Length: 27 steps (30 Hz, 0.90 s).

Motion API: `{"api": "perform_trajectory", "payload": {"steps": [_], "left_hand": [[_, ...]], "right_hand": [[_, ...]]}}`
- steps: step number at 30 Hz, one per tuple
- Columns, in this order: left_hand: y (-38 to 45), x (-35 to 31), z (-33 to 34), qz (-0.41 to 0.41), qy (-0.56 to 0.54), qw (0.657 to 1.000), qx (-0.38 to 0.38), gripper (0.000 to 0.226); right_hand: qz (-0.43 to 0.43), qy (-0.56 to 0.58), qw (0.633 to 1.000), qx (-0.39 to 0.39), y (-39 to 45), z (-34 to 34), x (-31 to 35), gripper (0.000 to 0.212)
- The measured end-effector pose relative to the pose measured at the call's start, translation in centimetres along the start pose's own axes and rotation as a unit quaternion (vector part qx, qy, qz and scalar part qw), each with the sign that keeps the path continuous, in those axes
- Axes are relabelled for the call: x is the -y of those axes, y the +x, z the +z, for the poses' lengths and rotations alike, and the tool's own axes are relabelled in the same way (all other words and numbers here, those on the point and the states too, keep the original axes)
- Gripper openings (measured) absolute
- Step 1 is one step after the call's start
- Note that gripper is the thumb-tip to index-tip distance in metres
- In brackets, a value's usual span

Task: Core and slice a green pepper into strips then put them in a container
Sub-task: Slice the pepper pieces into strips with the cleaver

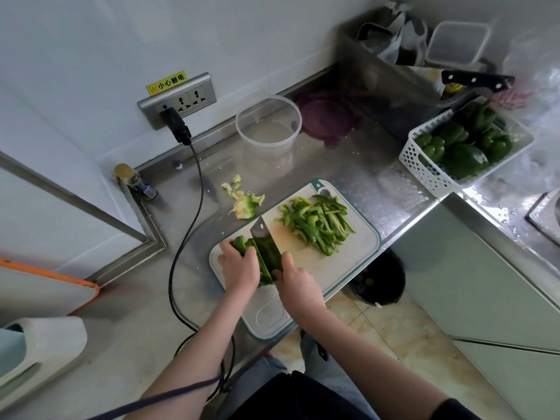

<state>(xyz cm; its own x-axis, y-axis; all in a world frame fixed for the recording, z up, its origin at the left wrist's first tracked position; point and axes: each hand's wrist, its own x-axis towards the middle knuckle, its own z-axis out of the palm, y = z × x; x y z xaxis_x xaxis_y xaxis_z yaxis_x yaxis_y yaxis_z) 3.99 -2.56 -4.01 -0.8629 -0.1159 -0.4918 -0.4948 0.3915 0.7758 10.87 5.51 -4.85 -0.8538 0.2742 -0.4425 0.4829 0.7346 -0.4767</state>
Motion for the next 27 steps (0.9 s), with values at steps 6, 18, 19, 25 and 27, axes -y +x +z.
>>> {"api": "perform_trajectory", "payload": {"steps": [6,18,19,25,27], "left_hand": [[-0.2,0.1,0.1,0.019,0.026,0.999,0.017,0.025],[0.5,0.4,-0.1,0.023,0.046,0.998,0.021,0.031],[0.6,0.5,-0.2,0.02,0.036,0.999,0.022,0.03],[0.5,0.5,-0.6,0.011,-0.019,0.999,0.026,0.027],[0.2,0.6,-0.8,0.002,-0.039,0.999,0.024,0.026]], "right_hand": [[0.002,-0.027,1.0,0.005,0.1,0.5,0.5,0.03],[-0.013,-0.065,0.997,0.043,1.4,0.5,3.0,0.045],[-0.015,-0.063,0.997,0.04,1.8,0.4,3.3,0.04],[-0.025,-0.077,0.996,0.034,2.2,-0.2,3.0,0.036],[-0.042,-0.103,0.993,0.039,2.3,-0.6,2.6,0.036]]}}
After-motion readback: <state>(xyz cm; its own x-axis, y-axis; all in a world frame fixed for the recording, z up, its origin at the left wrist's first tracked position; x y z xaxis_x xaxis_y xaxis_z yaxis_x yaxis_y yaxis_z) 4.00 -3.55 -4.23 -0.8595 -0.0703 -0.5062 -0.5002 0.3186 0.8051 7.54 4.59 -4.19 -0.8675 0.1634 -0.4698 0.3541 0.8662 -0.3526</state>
